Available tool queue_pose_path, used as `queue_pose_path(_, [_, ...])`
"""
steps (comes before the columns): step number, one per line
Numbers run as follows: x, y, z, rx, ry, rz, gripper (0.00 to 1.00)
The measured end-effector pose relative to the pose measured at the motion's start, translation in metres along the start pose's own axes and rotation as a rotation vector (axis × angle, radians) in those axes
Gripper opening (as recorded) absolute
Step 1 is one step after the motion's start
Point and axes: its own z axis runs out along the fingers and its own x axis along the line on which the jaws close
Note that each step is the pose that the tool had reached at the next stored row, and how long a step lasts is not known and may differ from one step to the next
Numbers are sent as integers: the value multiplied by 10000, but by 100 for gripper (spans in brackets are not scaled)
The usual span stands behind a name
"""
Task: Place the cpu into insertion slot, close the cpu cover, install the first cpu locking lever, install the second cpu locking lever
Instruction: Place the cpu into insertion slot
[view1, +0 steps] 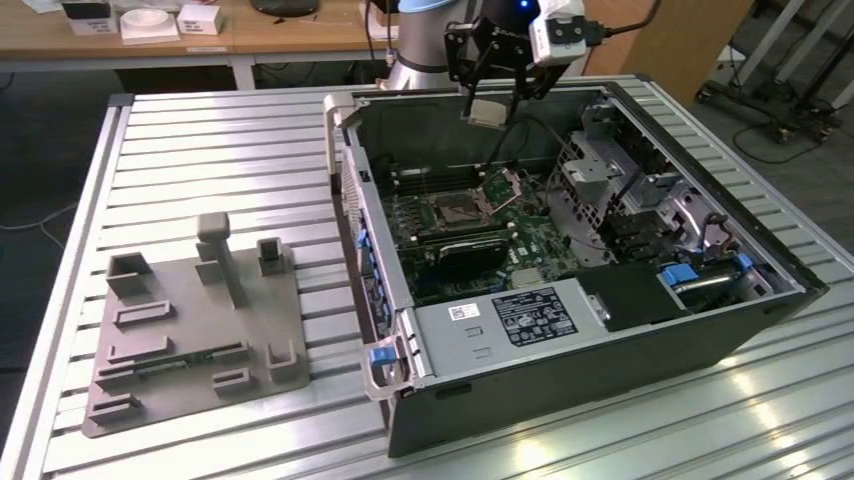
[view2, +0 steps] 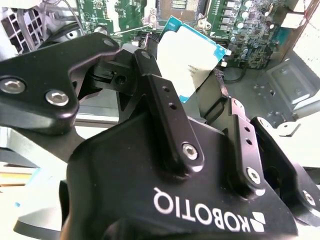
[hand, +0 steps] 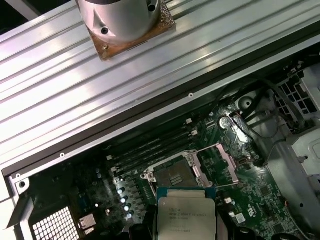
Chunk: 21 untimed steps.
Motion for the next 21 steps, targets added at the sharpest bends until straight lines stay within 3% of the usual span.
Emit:
queue_pose_path(9, [0, 0, 2, -10, -48, 537, 54])
queue_pose_path(21, [0, 0, 2, -11, -51, 564, 54])
